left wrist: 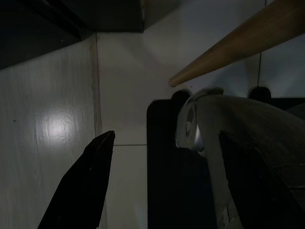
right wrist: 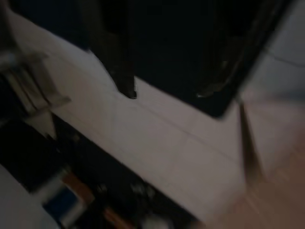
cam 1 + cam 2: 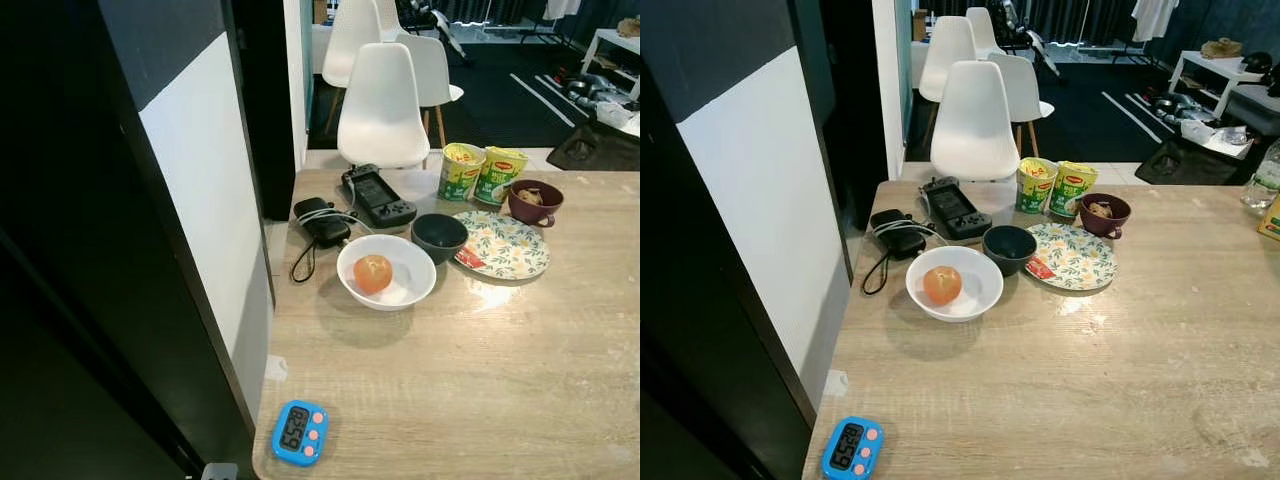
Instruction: Restocking fridge
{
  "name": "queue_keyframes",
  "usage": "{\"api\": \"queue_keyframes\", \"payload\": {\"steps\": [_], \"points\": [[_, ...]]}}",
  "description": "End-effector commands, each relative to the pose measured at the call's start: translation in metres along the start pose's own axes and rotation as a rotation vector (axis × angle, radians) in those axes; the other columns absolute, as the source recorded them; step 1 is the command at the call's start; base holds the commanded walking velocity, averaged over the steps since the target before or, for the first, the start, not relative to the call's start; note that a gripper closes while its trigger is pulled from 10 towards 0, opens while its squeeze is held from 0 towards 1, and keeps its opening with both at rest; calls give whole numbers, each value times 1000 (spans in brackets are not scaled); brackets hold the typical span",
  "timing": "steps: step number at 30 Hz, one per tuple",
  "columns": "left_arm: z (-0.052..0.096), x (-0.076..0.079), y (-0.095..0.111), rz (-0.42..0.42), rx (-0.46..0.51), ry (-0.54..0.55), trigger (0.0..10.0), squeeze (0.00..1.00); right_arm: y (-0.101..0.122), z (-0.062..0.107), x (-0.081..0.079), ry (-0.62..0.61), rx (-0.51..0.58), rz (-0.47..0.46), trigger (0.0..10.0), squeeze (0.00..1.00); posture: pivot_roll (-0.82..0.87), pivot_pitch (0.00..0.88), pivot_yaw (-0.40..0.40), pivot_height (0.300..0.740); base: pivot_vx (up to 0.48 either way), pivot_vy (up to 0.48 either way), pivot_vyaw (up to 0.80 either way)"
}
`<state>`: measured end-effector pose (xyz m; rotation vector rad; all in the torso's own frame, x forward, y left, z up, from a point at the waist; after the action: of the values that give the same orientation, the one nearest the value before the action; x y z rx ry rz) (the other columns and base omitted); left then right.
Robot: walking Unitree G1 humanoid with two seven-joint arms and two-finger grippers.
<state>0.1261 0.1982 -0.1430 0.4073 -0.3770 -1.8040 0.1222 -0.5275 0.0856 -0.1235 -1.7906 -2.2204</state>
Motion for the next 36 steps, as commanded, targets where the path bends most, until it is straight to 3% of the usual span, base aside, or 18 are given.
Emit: {"api": "queue_keyframes", "payload": {"steps": [1,5,7,9,10,14,17,19,20,24,25,26,27,28,29,30,31,36], "points": [[1,1,-4,-16,-17,-14,10000,0,38,3,-32,138,125,-38,10000,1000,51,0,-56,740,0,0,0],[1,1,-5,-18,-18,-13,10000,0,87,27,-93,395,284,-97,10000,1000,55,0,-56,740,0,0,0],[1,0,-5,-18,-19,-13,10000,0,94,33,-104,445,305,-99,10000,1000,55,0,-56,740,0,0,0],[1,-1,-5,-20,-18,-10,10000,0,114,65,-153,665,363,-128,10000,1000,56,0,-55,740,0,0,0],[1,-1,-5,-20,-18,-10,10000,0,114,65,-153,665,363,-128,10000,1000,56,0,-55,740,0,0,0],[1,-2,-4,-16,-15,-7,10000,0,136,162,-245,1189,431,-140,10000,1000,64,0,-63,740,0,0,0],[1,-1,-4,-13,-13,-9,10000,0,137,202,-269,1360,457,-107,10000,1000,68,0,-66,740,0,0,0],[1,2,-5,-8,-14,-13,10000,0,133,261,-296,1628,460,-67,10000,1000,71,0,-75,740,0,0,0],[1,2,-5,-8,-14,-13,10000,0,133,261,-296,1628,460,-67,10000,1000,71,0,-75,740,0,0,0],[1,6,-8,0,-17,-17,10000,0,119,322,-313,1900,452,36,10000,1000,82,0,-88,740,0,0,0],[1,6,-8,0,-17,-17,10000,0,119,322,-313,1900,452,36,10000,1000,82,0,-88,740,0,0,0],[1,7,-8,4,-19,-17,10000,0,112,335,-316,1955,449,93,10000,784,85,0,-91,740,0,0,0],[2,7,-9,7,-20,-17,10000,0,104,347,-319,2000,453,165,10000,784,87,0,-94,740,0,0,0],[2,8,-10,10,-22,-17,10000,0,94,358,-322,2040,461,257,10000,0,88,0,-95,740,0,0,0],[2,9,-12,13,-24,-18,10000,0,83,369,-324,2069,478,364,10000,0,91,0,-99,740,0,0,0],[2,9,-12,13,-24,-18,10000,0,83,369,-324,2069,478,364,10000,0,91,0,-99,740,0,0,0],[2,10,-13,16,-26,-19,10000,0,69,381,-326,2101,503,512,10000,0,93,0,-100,740,0,0,0],[3,12,-14,18,-28,-19,10000,0,57,389,-325,2149,517,669,10000,0,100,0,-107,740,0,0,0]]}}
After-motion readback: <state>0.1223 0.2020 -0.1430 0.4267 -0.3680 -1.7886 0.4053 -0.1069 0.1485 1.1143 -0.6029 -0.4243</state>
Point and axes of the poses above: a point about 5 cm out from each wrist's last joint towards the gripper, its own z axis pointing back from the gripper into the wrist, its own y axis along the axis of the wrist's last joint, x = y × z, the point moved 4 cm from there along -z, pointing out of the wrist towards the gripper, and after that the axes turned 15 degrees about -z, right-handed, at the moved point
